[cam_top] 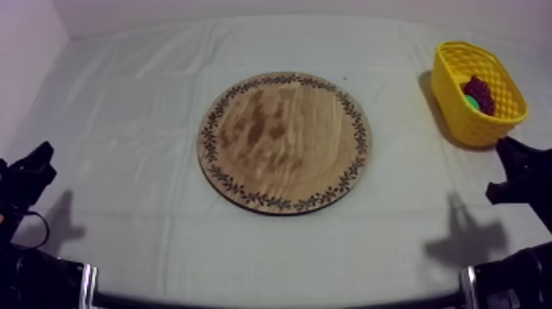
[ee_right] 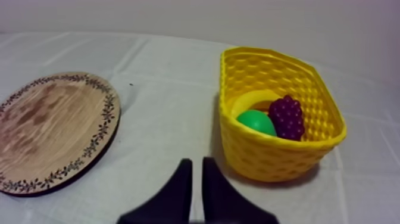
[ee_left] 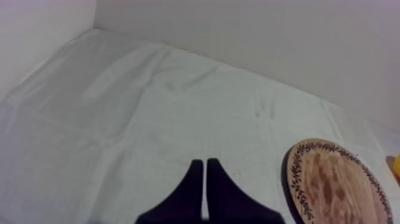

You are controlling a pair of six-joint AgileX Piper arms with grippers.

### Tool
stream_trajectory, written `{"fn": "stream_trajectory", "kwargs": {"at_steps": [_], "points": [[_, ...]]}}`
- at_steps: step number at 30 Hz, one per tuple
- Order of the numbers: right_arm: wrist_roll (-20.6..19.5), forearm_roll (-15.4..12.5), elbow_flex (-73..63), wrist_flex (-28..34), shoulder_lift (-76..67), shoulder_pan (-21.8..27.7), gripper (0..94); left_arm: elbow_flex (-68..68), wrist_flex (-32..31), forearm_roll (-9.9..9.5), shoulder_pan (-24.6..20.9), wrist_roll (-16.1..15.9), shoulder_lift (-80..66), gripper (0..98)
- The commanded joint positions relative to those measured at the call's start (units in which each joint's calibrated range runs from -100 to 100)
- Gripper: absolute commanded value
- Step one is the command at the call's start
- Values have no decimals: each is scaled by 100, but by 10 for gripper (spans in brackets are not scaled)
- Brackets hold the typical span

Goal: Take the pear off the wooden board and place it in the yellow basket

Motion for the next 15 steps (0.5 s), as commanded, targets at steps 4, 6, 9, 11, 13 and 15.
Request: {"fn": "stream_trajectory", "kwargs": {"at_steps": [4, 6, 9, 11, 13, 15], "points": [[104, 66, 4, 12, -5, -35, 8, 0, -1, 2, 2, -1, 0, 1], [108, 111, 4, 56, -5, -39, 7, 0, -1, 2, 2, -1, 0, 1], [151, 139, 4, 93, -6, -41, 6, 0, -1, 2, 2, -1, 0, 1], [185, 147, 4, 103, -6, -38, 6, 0, -1, 2, 2, -1, 0, 1], [201, 149, 4, 107, -6, -39, 6, 0, -1, 2, 2, -1, 0, 1], [205, 149, 4, 114, -6, -74, 5, 0, -1, 2, 2, -1, 0, 1]]}}
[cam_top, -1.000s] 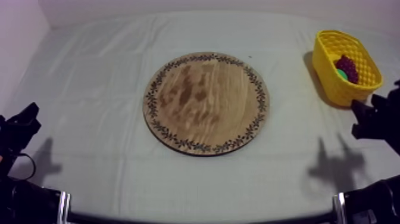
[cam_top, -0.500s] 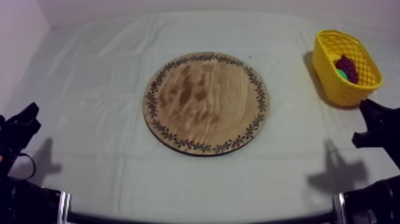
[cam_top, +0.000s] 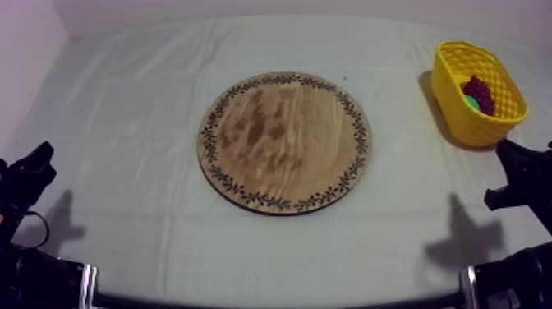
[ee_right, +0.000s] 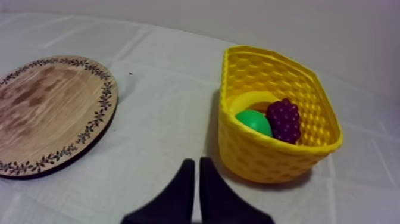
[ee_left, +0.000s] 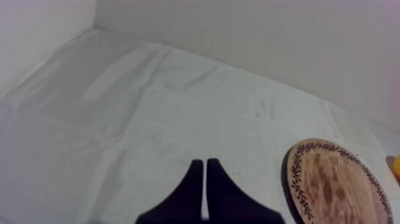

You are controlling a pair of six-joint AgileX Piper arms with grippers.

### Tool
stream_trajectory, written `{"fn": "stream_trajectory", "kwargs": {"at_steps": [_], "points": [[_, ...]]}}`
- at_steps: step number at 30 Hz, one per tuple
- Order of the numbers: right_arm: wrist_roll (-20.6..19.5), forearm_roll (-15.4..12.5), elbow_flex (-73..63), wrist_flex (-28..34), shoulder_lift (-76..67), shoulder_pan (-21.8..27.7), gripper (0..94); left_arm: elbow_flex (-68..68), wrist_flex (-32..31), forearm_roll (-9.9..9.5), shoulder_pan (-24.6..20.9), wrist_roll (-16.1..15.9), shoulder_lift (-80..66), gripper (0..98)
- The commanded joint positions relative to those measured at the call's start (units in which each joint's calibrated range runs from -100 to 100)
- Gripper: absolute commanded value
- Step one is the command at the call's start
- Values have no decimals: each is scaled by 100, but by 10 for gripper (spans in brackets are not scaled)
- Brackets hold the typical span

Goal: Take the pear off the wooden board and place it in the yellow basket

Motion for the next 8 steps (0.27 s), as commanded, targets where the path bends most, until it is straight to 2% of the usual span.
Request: {"fn": "stream_trajectory", "kwargs": {"at_steps": [1, 8], "points": [[18, -1, 4, -7, -1, -51, 5, 0, -1, 2, 2, 2, 0, 1], [160, 3, 4, -3, -7, -151, 4, 0, -1, 2, 2, 2, 0, 1]]}}
